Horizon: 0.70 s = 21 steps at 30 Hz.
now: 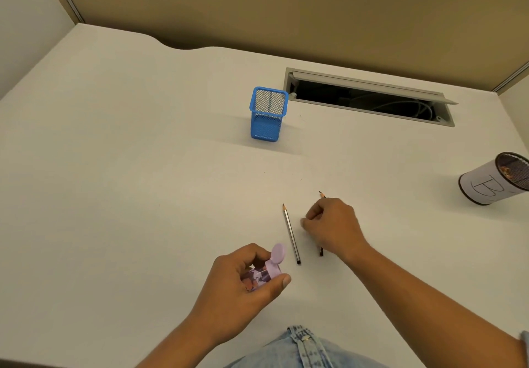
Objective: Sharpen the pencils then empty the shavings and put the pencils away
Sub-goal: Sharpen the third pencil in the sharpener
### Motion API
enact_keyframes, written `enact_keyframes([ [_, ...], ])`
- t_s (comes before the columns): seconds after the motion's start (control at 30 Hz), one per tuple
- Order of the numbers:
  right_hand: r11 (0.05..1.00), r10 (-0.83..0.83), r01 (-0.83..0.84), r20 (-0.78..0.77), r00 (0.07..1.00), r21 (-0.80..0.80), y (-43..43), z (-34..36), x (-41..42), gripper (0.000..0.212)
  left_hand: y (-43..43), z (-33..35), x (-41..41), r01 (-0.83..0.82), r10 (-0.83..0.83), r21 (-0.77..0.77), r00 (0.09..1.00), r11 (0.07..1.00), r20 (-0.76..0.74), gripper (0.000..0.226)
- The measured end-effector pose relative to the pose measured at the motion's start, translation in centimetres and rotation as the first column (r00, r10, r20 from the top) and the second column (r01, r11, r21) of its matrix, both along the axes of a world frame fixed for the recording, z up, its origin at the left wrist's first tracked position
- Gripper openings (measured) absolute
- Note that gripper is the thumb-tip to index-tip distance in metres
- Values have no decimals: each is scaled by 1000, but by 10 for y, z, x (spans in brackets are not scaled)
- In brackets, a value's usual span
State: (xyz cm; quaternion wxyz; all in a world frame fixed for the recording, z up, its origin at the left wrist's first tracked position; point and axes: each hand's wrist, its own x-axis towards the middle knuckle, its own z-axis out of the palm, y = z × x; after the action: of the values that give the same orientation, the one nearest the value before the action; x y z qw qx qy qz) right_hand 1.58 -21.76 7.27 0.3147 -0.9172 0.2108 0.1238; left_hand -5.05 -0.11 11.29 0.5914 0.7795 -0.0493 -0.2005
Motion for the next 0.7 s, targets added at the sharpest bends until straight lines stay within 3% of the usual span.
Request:
enact_keyframes([
  [0.13,996,-92,92,18,996,-19,-26,6,-12,6,2,-1,-3,2,-2,-7,1000,1000,0,23],
  [0.23,993,-115,116,17,993,-27,-32,5,-23,5,1,1,-5,14,-14,6,1000,1000,8,16],
  [0.47,995,-75,74,-10,997,-74,-19,-9,-37,22,-2,9,-15,43,-43,-24,999,999,8,13],
  [0.7,985,10,-15,-33,999,-170,-11,-16,-42,13,3,13,-23,29,-28,-18,999,999,41,13],
])
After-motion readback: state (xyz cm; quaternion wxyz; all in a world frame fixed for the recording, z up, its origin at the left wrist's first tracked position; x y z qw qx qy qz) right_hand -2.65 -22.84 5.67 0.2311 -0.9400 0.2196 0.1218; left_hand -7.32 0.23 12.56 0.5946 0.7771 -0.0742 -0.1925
